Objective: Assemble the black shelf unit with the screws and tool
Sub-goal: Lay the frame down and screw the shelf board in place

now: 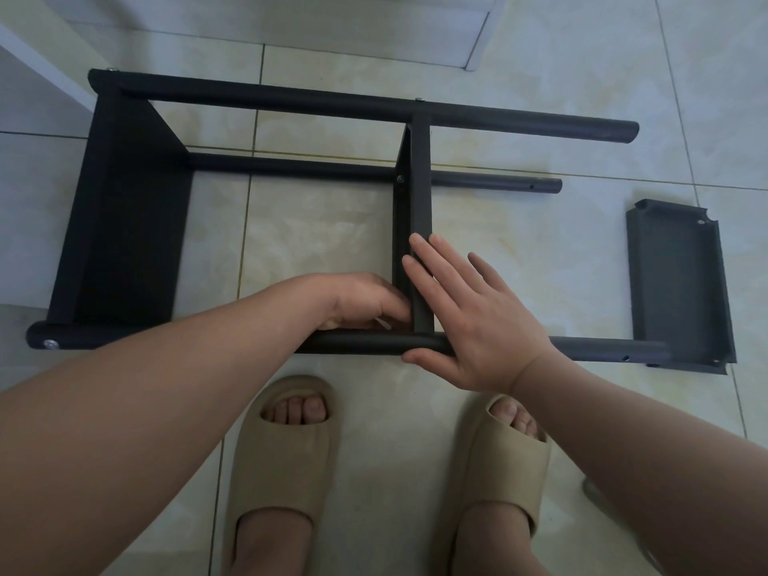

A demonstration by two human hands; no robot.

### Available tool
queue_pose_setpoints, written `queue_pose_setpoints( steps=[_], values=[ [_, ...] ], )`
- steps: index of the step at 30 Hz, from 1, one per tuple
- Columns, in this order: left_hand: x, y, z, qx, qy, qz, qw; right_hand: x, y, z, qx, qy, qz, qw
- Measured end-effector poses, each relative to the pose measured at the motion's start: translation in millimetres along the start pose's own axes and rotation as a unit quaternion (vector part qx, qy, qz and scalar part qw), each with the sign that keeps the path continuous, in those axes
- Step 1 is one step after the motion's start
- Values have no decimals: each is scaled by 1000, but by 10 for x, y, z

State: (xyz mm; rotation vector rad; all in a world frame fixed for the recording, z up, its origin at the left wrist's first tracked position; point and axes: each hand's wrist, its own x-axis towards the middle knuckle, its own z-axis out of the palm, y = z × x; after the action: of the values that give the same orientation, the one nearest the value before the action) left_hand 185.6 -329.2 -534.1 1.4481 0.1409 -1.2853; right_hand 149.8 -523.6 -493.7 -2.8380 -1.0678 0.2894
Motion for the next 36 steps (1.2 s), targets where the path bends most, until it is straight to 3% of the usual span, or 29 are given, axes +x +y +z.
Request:
queue_pose_setpoints(
  steps=[23,25,28,31,36],
  values=[
    [-31,42,6,-27,25,32,999,0,39,44,17,11,-10,1000],
    [-67,65,25,25,98,34,994,9,35,18,27,-11,-10,1000],
    [-177,58,57,255,200,58,944,11,17,-56,43,-69,11,997],
    [-384,58,115,350,193,50,915,24,9,-201,63,-123,36,990],
    [-640,246,241,378,147,-6,914,-141,10,-404,127,-198,125,964]
  ],
)
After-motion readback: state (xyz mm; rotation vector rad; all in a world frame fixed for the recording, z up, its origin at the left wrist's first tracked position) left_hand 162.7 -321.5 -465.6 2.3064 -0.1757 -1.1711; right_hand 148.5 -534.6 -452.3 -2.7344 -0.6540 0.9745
